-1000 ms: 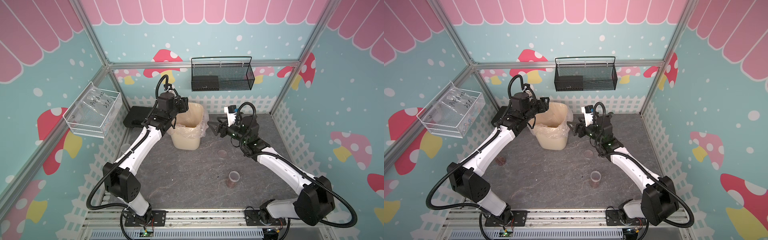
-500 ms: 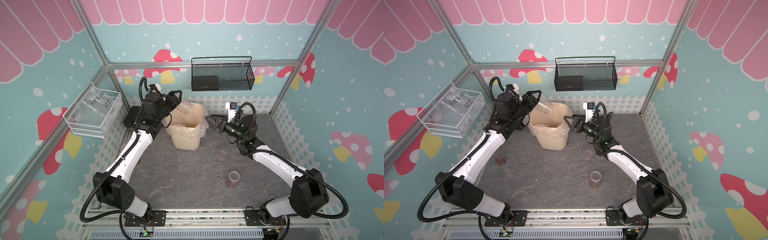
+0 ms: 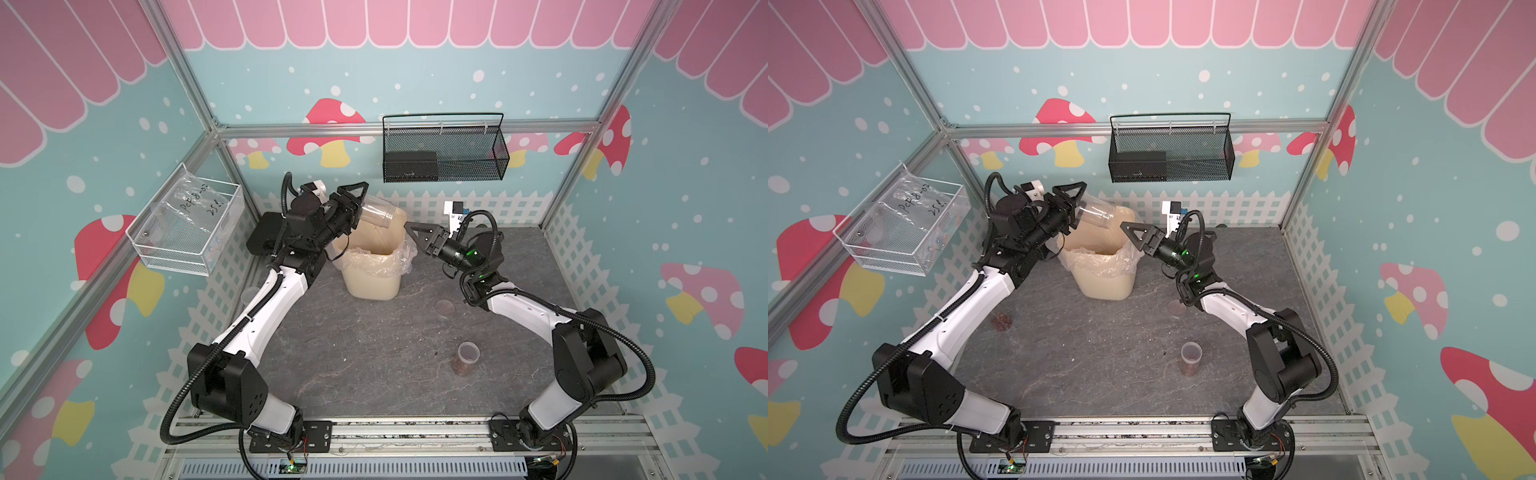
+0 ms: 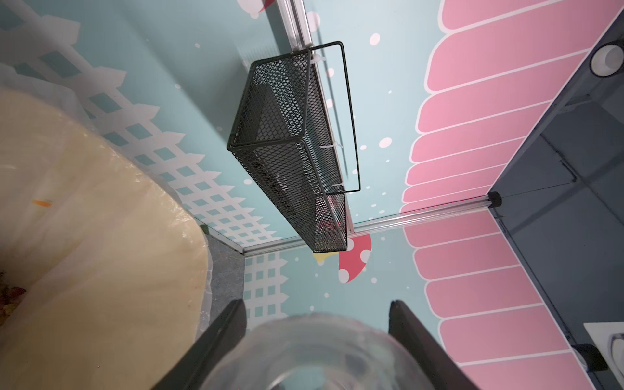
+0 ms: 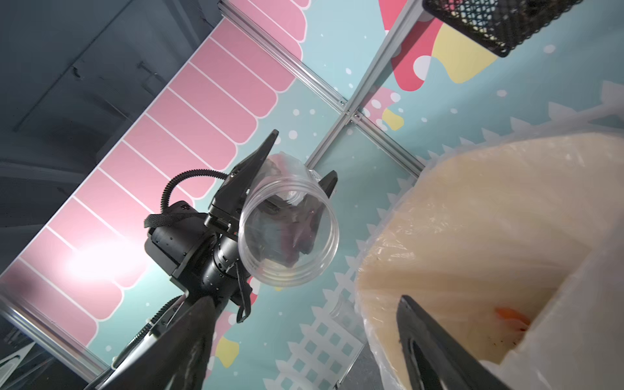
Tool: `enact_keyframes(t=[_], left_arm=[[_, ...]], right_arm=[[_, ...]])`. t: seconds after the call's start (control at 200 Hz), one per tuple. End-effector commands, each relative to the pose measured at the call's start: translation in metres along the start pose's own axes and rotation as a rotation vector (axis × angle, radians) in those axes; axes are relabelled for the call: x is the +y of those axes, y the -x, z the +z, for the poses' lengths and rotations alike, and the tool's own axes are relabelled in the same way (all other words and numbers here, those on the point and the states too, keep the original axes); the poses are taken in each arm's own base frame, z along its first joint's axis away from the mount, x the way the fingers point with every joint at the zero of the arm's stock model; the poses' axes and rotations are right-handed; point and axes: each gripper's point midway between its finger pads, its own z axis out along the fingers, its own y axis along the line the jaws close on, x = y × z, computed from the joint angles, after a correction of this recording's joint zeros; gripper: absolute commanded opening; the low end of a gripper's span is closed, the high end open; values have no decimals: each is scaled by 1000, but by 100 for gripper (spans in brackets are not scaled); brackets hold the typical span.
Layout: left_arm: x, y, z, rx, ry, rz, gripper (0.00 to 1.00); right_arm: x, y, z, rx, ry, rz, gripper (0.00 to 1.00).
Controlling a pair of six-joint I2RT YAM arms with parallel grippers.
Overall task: Empty the moldy dried flower tea in the jars
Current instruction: Pour the moldy dried flower tea into the trash bin, then place the jar at the center of the board.
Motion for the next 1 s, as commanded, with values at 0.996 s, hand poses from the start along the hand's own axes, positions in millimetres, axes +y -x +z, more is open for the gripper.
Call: enact_keyframes(t=[0.996], left_arm=[[0, -13, 0, 45, -44, -52, 0]], right_arm=[[17, -6, 69, 65, 109, 5, 81]])
